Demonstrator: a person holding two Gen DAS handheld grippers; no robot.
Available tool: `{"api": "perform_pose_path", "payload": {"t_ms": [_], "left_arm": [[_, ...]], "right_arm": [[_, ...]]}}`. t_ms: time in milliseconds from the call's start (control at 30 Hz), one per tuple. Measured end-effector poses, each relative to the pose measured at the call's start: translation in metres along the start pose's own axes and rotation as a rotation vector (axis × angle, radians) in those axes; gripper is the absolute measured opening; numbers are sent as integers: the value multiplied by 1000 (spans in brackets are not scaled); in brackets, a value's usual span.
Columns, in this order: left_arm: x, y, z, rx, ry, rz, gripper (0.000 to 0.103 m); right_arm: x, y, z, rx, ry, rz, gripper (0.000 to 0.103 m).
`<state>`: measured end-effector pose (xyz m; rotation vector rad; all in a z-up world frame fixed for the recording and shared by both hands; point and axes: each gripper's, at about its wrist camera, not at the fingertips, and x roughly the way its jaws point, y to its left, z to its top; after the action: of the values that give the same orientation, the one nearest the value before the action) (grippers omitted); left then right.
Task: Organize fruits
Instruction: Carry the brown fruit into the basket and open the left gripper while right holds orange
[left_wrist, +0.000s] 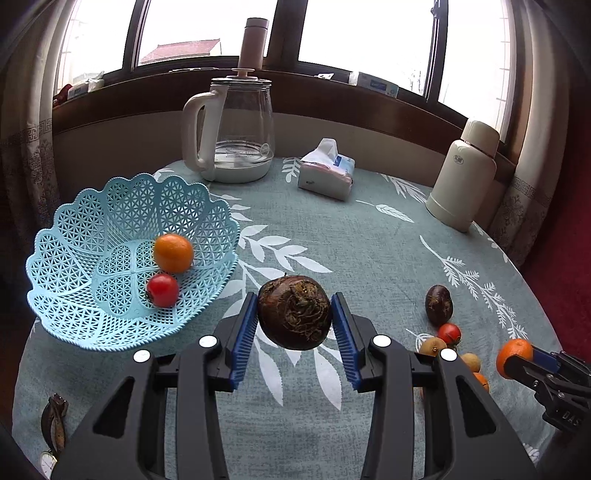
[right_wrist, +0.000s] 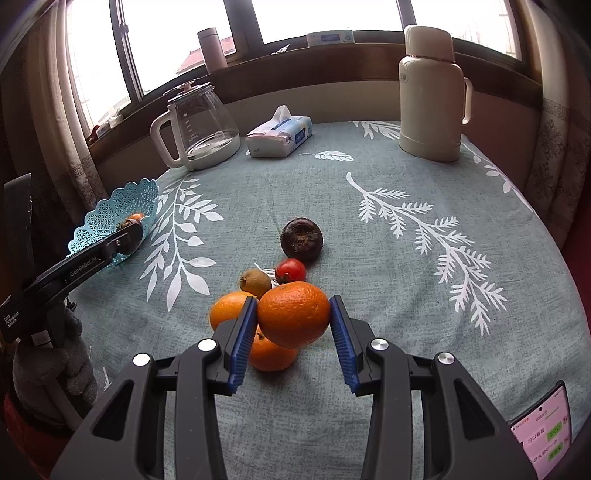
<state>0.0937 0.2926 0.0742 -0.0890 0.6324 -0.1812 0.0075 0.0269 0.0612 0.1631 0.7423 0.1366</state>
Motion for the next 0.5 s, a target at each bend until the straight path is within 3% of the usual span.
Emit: {"api": "perform_pose_path", "payload": {"t_ms": [500], "left_arm": [[-16, 92, 24, -141, -96, 204, 42]], "right_arm": [[1, 20, 10, -31, -15, 5, 40]]}}
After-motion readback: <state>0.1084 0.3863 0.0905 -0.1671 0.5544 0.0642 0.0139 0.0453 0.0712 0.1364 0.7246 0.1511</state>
